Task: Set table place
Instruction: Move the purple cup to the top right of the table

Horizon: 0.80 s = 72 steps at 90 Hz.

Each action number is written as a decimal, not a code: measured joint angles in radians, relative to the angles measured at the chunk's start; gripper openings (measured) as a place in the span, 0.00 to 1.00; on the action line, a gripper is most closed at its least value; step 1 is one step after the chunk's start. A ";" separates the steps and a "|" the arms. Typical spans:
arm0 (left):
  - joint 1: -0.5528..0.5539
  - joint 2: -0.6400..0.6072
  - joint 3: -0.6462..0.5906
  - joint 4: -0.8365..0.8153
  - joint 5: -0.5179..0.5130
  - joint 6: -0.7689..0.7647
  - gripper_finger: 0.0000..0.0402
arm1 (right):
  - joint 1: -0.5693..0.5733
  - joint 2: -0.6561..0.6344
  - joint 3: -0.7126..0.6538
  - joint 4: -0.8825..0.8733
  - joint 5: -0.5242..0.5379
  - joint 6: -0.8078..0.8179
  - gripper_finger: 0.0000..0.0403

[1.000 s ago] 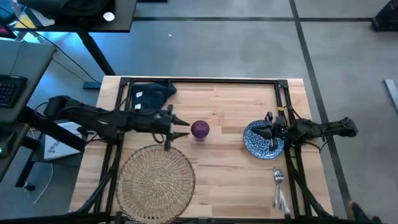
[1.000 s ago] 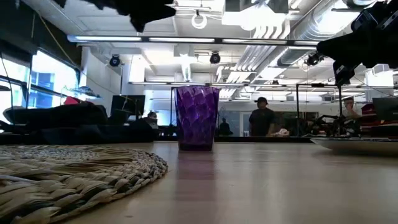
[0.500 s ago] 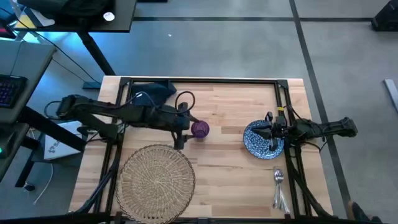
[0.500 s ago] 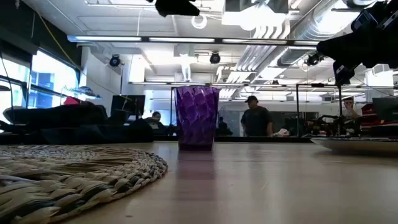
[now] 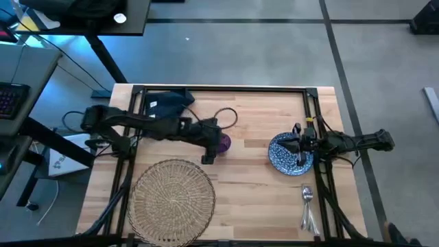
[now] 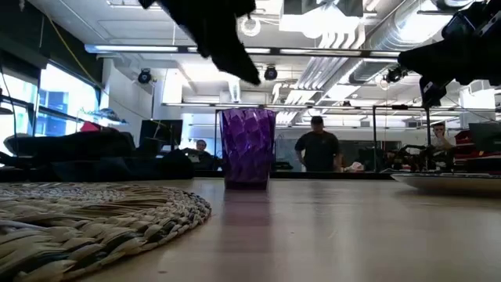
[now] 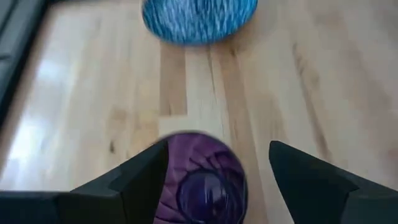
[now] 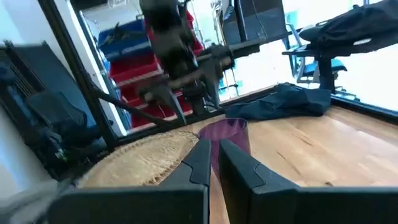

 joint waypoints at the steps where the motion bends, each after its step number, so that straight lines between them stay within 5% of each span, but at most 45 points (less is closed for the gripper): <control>1: 0.000 0.006 0.000 0.000 0.000 -0.002 0.65 | 0.000 0.000 0.000 0.003 0.002 0.012 0.00; 16: 0.000 0.070 0.000 0.005 0.000 -0.038 0.65 | -0.002 0.000 0.000 0.068 0.040 0.125 0.00; 72: -0.002 0.095 -0.015 0.016 -0.066 -0.101 0.65 | -0.001 0.013 0.000 0.158 0.140 -0.039 0.00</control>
